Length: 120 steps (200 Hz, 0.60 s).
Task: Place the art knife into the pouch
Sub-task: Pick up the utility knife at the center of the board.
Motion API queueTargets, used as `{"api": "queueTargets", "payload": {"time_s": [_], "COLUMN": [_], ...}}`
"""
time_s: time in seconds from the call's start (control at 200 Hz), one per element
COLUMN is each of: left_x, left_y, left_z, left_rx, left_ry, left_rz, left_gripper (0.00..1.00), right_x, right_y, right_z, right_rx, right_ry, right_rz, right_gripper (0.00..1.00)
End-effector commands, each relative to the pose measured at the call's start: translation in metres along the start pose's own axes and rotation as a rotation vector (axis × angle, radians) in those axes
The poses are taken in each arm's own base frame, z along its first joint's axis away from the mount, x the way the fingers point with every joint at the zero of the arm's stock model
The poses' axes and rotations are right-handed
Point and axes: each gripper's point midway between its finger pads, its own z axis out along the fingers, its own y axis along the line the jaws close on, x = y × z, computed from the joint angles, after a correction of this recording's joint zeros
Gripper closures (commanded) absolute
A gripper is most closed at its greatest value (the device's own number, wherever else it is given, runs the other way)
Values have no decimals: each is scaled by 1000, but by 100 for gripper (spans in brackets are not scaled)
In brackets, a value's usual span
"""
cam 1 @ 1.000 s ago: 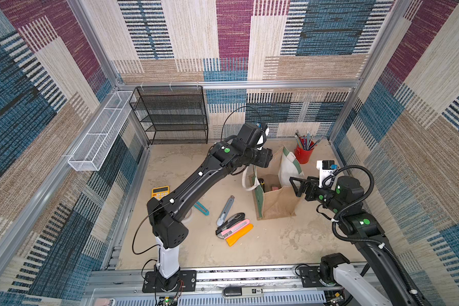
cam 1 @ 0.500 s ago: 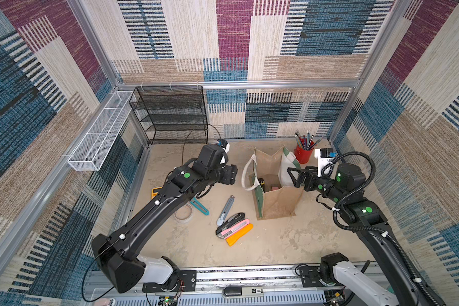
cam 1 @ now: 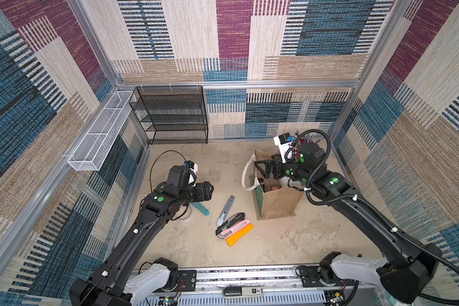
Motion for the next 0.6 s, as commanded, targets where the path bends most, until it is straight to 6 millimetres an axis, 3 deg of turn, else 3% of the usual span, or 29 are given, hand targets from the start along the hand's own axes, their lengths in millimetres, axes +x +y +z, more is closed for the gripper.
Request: {"api": "queueTargets", "payload": {"time_s": [0.0,0.18,0.361,0.596], "left_x": [9,24,41,49], "left_y": [4,25,51,71], "left_z": [1,3,11,6], "left_rx": [69,117,148,171], "left_ry": [15,31,43,2], "left_rz": [-92,-227,-387,-505], "left_gripper": [15,15,15,15], "right_x": [-5,13,50,77], "right_y": [19,49,71,94], "right_z": [22,72,128,175], "right_rx": [-20,-97,-169,-276], "right_ry": [10,101,248,323], "right_rz": [-61,-89,-103,-81], "right_gripper": [0,1,0,4]}}
